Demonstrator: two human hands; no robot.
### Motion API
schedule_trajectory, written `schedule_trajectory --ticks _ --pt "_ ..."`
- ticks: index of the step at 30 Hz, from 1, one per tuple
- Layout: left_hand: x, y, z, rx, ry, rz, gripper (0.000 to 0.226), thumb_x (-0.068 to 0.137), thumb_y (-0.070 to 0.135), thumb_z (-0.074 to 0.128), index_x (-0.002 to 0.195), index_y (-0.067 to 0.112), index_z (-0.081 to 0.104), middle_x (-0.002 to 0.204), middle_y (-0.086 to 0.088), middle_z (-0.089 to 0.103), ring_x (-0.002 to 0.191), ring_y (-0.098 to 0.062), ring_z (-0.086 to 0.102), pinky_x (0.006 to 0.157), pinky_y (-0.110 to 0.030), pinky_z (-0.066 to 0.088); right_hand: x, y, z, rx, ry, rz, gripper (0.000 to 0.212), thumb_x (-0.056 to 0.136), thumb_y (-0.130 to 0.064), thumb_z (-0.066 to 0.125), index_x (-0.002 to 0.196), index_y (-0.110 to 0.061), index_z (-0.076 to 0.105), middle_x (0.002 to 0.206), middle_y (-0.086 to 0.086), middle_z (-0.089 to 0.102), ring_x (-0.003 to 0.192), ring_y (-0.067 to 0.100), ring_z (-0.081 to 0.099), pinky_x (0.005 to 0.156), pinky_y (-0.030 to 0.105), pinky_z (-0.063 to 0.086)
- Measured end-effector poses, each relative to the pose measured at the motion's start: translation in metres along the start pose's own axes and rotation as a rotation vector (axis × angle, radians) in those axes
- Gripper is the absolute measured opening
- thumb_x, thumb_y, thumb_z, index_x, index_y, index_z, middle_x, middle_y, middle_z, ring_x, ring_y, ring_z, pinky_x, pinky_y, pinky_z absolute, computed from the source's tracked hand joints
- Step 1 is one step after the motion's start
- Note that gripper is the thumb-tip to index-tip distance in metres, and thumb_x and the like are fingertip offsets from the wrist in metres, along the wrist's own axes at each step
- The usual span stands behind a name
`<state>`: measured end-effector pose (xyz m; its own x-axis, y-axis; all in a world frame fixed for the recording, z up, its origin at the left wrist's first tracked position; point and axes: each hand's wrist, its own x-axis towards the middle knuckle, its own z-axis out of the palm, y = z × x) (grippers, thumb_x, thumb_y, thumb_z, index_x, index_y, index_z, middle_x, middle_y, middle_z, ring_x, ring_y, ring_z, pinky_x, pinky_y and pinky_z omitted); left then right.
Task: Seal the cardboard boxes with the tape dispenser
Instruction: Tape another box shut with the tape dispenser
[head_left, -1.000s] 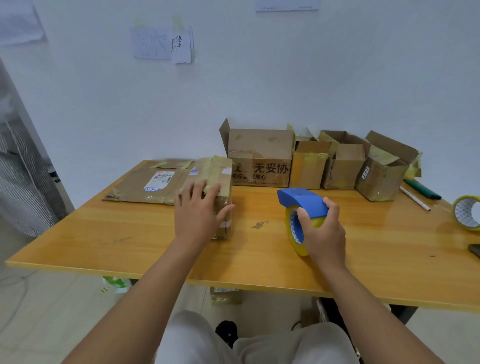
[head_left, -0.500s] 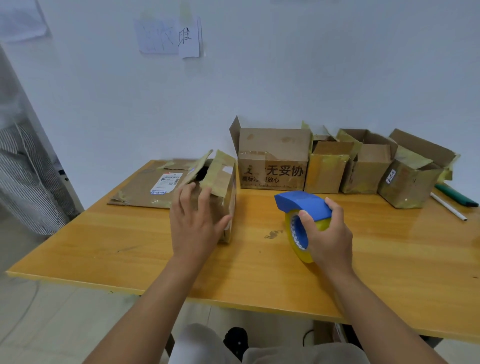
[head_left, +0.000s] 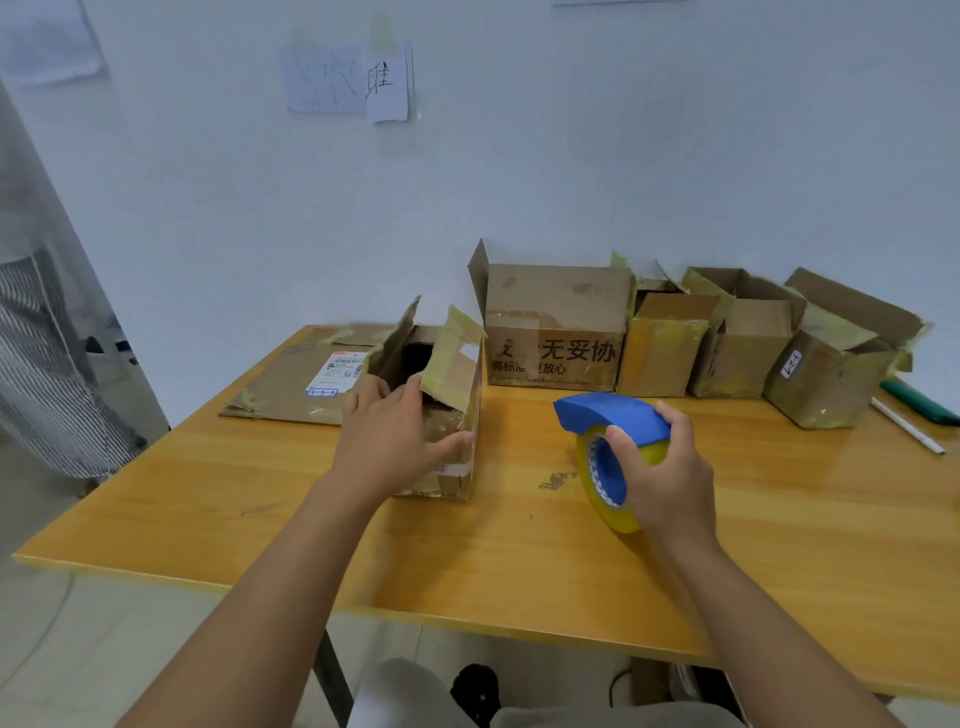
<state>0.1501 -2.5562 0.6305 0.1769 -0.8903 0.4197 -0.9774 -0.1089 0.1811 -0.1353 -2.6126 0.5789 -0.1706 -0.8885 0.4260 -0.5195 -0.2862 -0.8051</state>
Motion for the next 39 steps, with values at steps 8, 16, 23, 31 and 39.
schedule_trajectory --ticks 8,16,23,31,39 --pt "-0.007 -0.004 -0.003 0.016 0.138 0.098 0.081 0.072 0.084 0.04 0.119 0.022 0.066 0.108 0.008 0.061 0.1 -0.017 0.036 0.085 -0.032 0.036 -0.002 -0.003 -0.002 -0.005 -0.007 0.001 0.06 0.089 -0.058 0.062 0.137 -0.03 0.04 0.102 -0.006 0.053 0.089 0.021 0.058 0.067 0.039 0.053" --pt "-0.048 0.004 0.037 0.01 0.435 -0.016 0.072 0.082 0.066 0.059 0.137 0.02 0.056 0.143 -0.016 0.047 0.134 -0.042 0.038 0.101 -0.056 0.04 -0.002 0.0 -0.001 -0.003 0.009 -0.015 0.059 0.088 -0.059 0.062 0.135 -0.03 0.04 0.096 -0.012 0.051 0.087 0.019 0.056 0.063 0.036 0.048" --pt "-0.03 0.007 0.051 -0.181 0.311 -0.162 0.08 0.084 0.056 0.068 0.15 0.024 0.038 0.158 -0.017 0.024 0.143 -0.05 0.022 0.101 -0.062 0.045 0.0 0.004 0.003 0.003 0.023 -0.02 0.059 0.088 -0.059 0.064 0.135 -0.033 0.041 0.103 -0.008 0.053 0.089 0.019 0.057 0.066 0.037 0.049" --pt "0.027 0.001 0.073 -0.259 0.215 -0.207 0.081 0.086 0.059 0.063 0.153 0.033 0.027 0.162 -0.003 0.006 0.149 -0.039 0.01 0.079 -0.053 0.057 0.013 0.0 0.022 0.024 0.036 -0.046 0.07 0.081 -0.067 0.057 0.139 -0.029 0.044 0.107 -0.008 0.055 0.092 0.021 0.059 0.071 0.038 0.05" --pt "0.093 -0.003 0.104 -0.322 0.145 -0.234 0.088 0.088 0.061 0.058 0.157 0.04 0.007 0.165 0.003 -0.01 0.151 -0.037 -0.005 0.09 -0.054 0.052 0.04 -0.003 0.045 -0.026 0.002 -0.063 0.071 0.084 -0.071 0.055 0.14 -0.03 0.044 0.101 -0.016 0.051 0.087 0.014 0.057 0.066 0.035 0.051"
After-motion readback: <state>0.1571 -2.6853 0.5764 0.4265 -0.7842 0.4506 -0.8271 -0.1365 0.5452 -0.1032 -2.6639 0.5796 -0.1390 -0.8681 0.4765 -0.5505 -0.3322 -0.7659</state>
